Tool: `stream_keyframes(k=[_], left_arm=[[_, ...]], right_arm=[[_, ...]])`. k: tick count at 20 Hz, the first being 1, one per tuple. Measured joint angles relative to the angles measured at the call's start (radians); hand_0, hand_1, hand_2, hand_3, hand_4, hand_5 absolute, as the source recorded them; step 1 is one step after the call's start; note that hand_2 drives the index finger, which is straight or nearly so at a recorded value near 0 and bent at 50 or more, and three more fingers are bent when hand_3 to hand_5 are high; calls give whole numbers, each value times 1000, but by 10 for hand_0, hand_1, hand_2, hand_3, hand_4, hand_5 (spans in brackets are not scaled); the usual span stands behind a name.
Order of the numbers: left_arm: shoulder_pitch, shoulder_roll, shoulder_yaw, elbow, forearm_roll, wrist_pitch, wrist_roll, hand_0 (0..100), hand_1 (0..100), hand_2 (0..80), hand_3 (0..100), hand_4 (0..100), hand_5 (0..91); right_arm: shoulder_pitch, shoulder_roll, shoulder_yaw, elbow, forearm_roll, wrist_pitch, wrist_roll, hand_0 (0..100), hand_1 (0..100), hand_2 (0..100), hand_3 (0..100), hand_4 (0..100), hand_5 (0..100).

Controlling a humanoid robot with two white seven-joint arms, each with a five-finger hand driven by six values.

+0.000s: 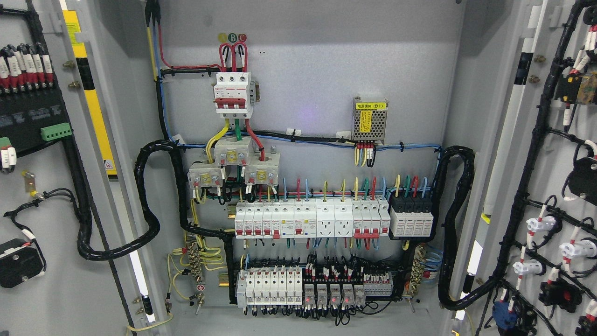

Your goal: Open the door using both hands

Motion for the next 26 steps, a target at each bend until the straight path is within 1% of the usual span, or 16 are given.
stream_keyframes(k=[8,13,20,24,26], left_arm=[[-14,19,2,27,2,4,1,120,556,0,0,0,0],[-15,23,-1,31,1,4,0,120,556,0,0,0,0],[-7,19,-25,-4,-3,4,7,120,556,0,0,0,0],[14,8,-67,-56,-14,4,44,120,556,0,0,0,0],[26,-4,-102,-90,-37,4,57,120,556,0,0,0,0]], right_arm=[[11,-14,-2,-9,0,0,-1,0,500,40,0,0,0],[14,-22,10,-15,2,-1,-7,0,500,40,0,0,0],[10,-38,57,-25,8,-2,6,0,500,40,0,0,0],[7,-45,97,-22,14,-2,8,0,500,40,0,0,0],[7,-48,117,-16,24,-2,9,0,500,40,0,0,0]])
